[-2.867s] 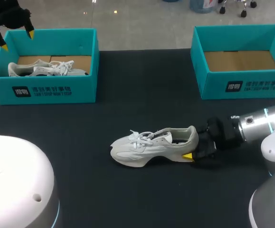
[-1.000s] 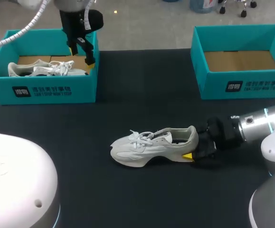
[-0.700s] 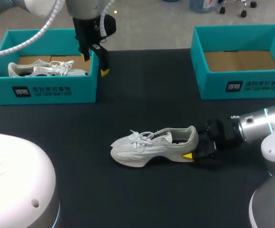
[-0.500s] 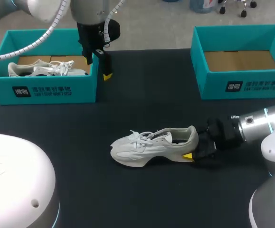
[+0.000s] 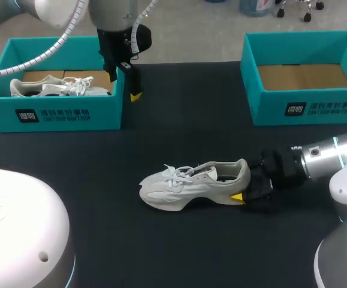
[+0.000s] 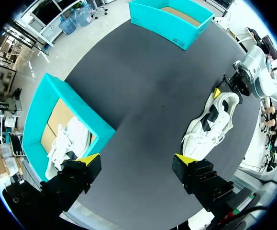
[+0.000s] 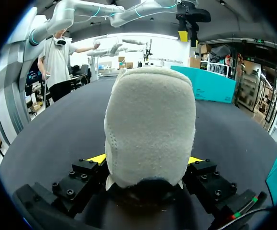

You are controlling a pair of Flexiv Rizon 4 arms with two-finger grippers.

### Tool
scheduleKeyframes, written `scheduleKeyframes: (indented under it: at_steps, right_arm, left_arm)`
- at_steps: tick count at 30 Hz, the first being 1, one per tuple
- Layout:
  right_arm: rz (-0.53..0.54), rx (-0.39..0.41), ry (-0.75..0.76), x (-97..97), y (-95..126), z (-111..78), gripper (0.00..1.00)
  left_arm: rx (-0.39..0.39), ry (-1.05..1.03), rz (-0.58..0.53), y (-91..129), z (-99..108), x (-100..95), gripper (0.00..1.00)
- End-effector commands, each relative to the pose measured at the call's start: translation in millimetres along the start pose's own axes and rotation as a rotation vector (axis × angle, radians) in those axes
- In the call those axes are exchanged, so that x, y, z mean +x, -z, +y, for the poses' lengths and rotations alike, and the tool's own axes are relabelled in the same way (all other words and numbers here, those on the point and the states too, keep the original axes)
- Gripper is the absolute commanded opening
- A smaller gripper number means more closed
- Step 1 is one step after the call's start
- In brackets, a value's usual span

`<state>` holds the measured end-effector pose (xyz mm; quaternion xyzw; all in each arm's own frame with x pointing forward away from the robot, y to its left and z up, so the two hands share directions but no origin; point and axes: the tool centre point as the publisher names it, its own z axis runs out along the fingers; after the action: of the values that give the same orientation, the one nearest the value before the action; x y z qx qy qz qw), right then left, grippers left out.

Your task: Take the shoe out of the shoebox, open the shoe tongue, remove and reinsert the insole, then place the shoe into the shoebox

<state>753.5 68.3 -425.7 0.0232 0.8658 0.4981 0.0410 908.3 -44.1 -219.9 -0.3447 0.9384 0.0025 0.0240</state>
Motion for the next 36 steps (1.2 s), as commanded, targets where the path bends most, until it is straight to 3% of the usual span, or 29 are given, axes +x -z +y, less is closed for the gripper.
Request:
scheduleKeyframes:
  at_steps: [1,5,8,23,31,36]
  right_arm:
    - [-0.002,0.002,0.001,0.5,-2,-1.2,0.0]
    - [-0.002,0.002,0.001,0.5,-2,-1.2,0.0]
    - [-0.002,0.002,0.001,0.5,-2,-1.2,0.0]
    - [-0.002,0.002,0.001,0.5,-2,-1.2,0.0]
    - [-0.002,0.002,0.001,0.5,-2,-1.2,0.0]
    - [-0.002,0.002,0.001,0.5,-2,-1.2,0.0]
  left_arm:
    - [0.002,-0.001,-0.001,0,1,-0.2,1.0]
    - [0.02,0.047,-0.003,2,3,10.0,1.0]
    - [-0.023,0.123,-0.044,2,2,28.8,1.0]
    - [-0.031,0.456,-0.101,1,7,117.9,1.0]
    - [-0.019,0.472,-0.128,-19,-13,170.8,1.0]
    - [0.003,0.484,-0.143,-32,-27,192.3,1.0]
